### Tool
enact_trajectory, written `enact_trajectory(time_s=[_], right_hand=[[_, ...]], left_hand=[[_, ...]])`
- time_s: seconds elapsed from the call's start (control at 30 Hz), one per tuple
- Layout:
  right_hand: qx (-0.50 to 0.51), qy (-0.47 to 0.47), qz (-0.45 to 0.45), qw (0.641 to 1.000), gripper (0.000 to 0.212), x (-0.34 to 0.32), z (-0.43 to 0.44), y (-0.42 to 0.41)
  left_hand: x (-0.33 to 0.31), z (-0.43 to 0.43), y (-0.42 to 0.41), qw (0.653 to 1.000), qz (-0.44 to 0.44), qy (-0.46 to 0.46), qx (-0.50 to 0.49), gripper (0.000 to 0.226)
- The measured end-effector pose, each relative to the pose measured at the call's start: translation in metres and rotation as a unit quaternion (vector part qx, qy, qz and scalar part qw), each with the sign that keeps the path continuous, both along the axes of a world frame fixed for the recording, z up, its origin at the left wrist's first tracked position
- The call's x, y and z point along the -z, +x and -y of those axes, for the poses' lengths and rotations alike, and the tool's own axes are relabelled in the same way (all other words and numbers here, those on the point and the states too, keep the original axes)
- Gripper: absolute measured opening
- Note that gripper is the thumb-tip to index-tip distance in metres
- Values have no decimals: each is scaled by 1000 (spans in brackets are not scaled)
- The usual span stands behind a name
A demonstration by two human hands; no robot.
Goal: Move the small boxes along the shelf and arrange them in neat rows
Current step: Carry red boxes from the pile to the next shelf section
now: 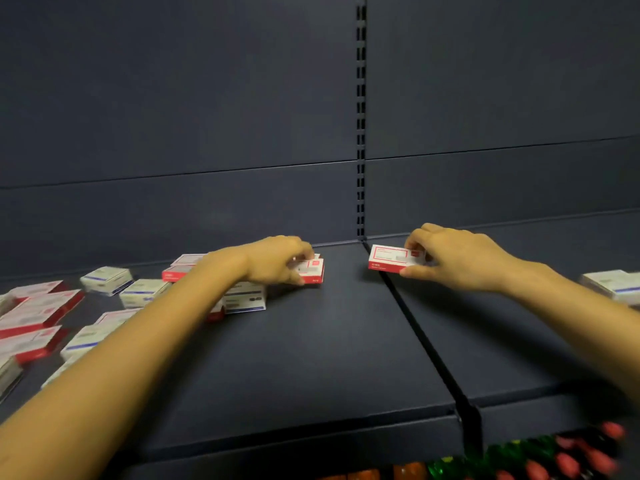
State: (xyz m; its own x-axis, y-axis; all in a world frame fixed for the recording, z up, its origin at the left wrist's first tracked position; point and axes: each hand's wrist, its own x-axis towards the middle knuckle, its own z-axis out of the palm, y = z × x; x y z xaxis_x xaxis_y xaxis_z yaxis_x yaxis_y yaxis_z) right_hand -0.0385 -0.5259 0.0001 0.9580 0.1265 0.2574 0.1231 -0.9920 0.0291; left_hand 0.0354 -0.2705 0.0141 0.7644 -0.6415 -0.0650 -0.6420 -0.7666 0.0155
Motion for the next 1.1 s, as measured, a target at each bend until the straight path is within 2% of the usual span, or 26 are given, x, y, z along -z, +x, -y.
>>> enact_trajectory(time_s=[0.2, 0.33, 0.63, 0.83, 1.1], right_hand=[[52, 38, 43, 997, 46, 9, 4, -43], [107, 58, 71, 990, 44, 11, 18, -82], [209, 34, 92, 973, 44, 9, 85, -172], [243, 27, 96, 965, 45, 7, 148, -221], [246, -5, 82, 966, 46, 6, 260, -284]], left_hand=[[-7, 23, -11, 988, 49, -92, 111, 42], [-6, 55, -30, 971, 38, -162, 173, 42], [-8, 156, -80, 941, 51, -197, 270, 46], [-4, 227, -118, 927, 53, -218, 300, 45], [3, 342, -176, 925, 45, -243, 289, 49]])
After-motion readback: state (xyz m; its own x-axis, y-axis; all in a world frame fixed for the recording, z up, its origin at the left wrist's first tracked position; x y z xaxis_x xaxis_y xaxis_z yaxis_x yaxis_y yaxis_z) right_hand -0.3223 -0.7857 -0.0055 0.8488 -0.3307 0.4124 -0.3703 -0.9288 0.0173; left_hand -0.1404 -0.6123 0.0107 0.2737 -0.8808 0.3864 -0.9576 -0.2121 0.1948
